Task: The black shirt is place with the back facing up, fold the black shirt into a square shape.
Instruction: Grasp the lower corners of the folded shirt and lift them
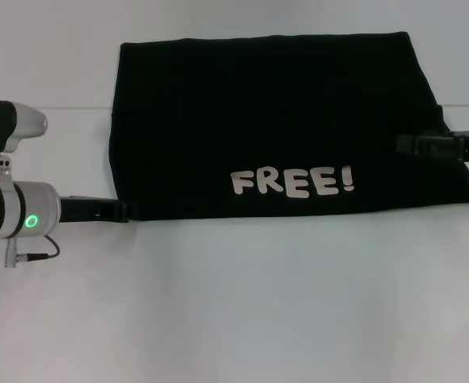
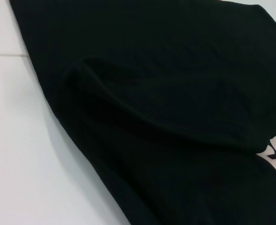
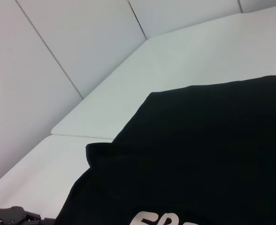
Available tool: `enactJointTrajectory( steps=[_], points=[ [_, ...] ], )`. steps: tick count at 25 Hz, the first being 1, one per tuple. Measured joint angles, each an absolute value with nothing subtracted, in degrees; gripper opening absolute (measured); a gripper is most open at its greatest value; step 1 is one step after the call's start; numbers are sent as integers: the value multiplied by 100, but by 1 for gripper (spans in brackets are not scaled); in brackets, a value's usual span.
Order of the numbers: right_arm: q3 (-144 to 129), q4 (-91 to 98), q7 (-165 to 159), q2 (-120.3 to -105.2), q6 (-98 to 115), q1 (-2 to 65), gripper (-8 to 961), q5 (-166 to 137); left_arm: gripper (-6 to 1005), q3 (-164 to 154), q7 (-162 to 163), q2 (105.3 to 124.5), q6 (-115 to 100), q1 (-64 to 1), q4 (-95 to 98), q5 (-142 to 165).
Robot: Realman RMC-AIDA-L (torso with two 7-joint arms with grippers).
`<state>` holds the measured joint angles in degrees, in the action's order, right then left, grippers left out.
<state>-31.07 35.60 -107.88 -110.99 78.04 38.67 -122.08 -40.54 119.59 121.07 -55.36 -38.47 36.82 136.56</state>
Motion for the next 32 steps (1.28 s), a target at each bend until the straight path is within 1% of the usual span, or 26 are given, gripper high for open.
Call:
enactJointTrajectory(
  steps=[6, 14, 26, 32],
  points=[
    [-3104, 3560, -10816, -11079, 7776, 3867, 778, -12230, 2, -4052, 12020, 12084, -5573, -3849, 3698, 13701],
    [-3167, 3556, -11142, -10978, 7403, 3783, 779, -12361, -1, -4001, 12048, 12085, -5810, -3805, 3874, 13797],
    [-3177, 3546, -11284, -10971, 7248, 3753, 778, -12567, 0, -3995, 12054, 12059, -5967, -3755, 3971, 13799],
    [-3182, 3552, -12179, -10964, 6590, 3862, 779, -13587, 0, -3996, 12039, 12049, -6062, -3756, 4026, 13799]
  ],
)
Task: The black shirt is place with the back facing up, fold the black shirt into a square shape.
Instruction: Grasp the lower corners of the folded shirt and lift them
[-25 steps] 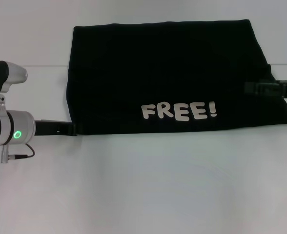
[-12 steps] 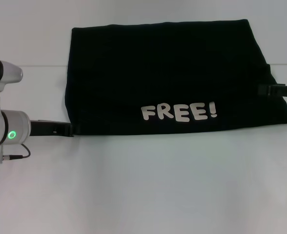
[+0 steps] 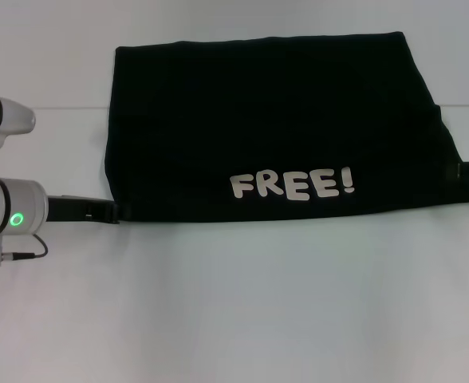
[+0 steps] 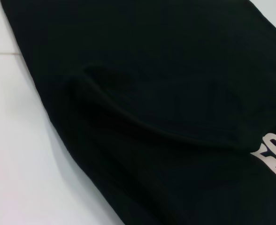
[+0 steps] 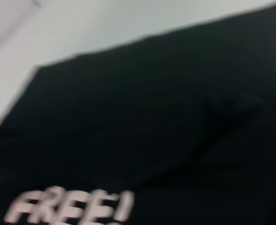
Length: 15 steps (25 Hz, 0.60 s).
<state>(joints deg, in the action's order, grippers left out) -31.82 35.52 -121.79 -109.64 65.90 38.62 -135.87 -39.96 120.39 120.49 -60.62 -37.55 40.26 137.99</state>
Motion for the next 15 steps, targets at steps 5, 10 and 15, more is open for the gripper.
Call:
enactJointTrajectory(
  steps=[5, 10, 15],
  points=[
    [-3182, 3508, -12211, -11090, 6083, 3913, 779, -13966, 0, -4045, 12042, 12046, -6064, -3804, 4018, 13799],
    [-3190, 3318, -12226, -11127, 5661, 3931, 779, -13984, 1, -4044, 12050, 12039, -6064, -3813, 4027, 13799],
    [-3251, 3113, -12248, -11156, 5326, 4009, 778, -13988, 1, -4050, 12051, 12039, -6018, -3838, 4005, 13799]
  ],
)
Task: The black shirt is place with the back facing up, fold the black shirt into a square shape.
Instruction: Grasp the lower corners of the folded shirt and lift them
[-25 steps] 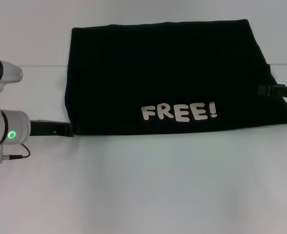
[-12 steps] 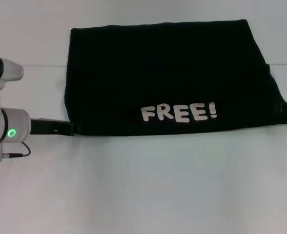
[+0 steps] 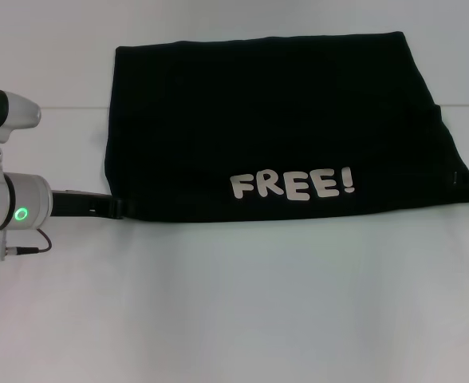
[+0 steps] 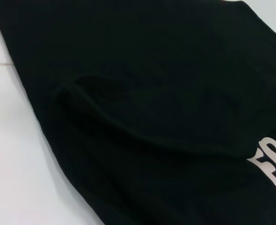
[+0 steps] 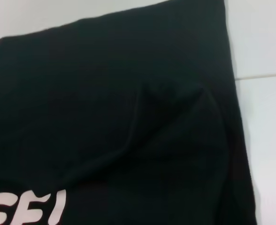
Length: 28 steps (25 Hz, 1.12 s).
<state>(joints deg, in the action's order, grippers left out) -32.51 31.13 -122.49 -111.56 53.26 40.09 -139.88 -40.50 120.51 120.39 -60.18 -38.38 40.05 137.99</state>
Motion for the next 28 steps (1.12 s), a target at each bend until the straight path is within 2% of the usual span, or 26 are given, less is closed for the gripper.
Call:
enactJointTrajectory(
  steps=[13, 25, 27, 28],
  points=[
    [-3505, 2738, -12257, -11207, 4914, 4140, 755, -13992, 1, -4012, 12058, 11973, -6003, -3908, 4001, 13799],
    [-3614, 2892, -12211, -11199, 5246, 4072, 504, -13942, 0, -4002, 12062, 11953, -5984, -3954, 3994, 13816],
    [-3597, 2976, -12206, -11196, 5355, 4044, 256, -13937, 0, -3999, 12080, 11953, -5984, -3946, 3994, 13816],
    [-3585, 3023, -12205, -11193, 5391, 4027, 224, -13935, 0, -3999, 12094, 11953, -5984, -3939, 3995, 13817]
  ],
)
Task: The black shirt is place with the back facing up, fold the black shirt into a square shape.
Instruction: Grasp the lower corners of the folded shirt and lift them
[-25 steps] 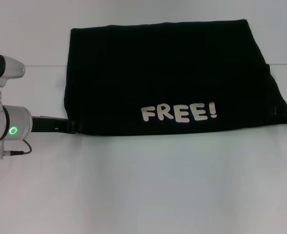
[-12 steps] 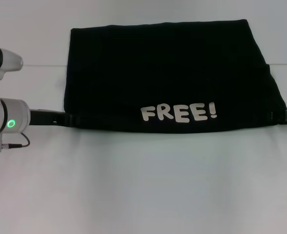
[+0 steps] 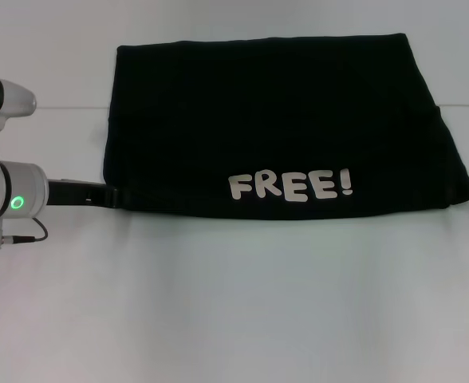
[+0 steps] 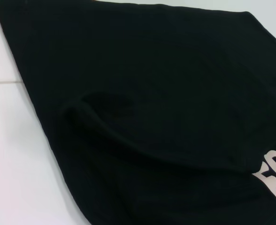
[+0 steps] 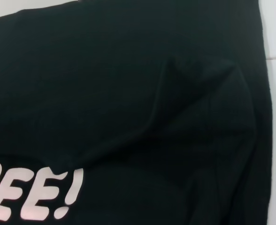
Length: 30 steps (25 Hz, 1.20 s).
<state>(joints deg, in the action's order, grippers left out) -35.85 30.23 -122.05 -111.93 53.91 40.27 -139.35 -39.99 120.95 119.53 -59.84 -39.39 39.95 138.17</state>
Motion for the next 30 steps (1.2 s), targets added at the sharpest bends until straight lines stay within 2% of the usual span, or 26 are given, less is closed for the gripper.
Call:
enactJointTrajectory(
  steps=[5, 13, 18, 23, 30],
  points=[
    [-3473, 3271, -12186, -11193, 5615, 3896, 64, -13926, 0, -3999, 12122, 11963, -5947, -3920, 4000, 13817],
    [-3080, 3410, -11716, -11090, 6350, 3584, 42, -13613, -1, -3984, 12218, 11983, -6184, -3856, 4089, 13772],
    [-2651, 3448, -11053, -11013, 7053, 3183, 42, -13331, -1, -3842, 11993, 12008, -7180, -3561, 4439, 13662],
    [-2172, 3520, -10499, -10996, 7669, 2735, 42, -13262, -1, -3315, 11384, 12092, -8130, -3158, 4675, 13337],
    [-1636, 3562, -9375, -11051, 8828, 2126, 42, -13257, -1, -2229, 10107, 12079, -10216, -2841, 4575, 13102]
  ],
)
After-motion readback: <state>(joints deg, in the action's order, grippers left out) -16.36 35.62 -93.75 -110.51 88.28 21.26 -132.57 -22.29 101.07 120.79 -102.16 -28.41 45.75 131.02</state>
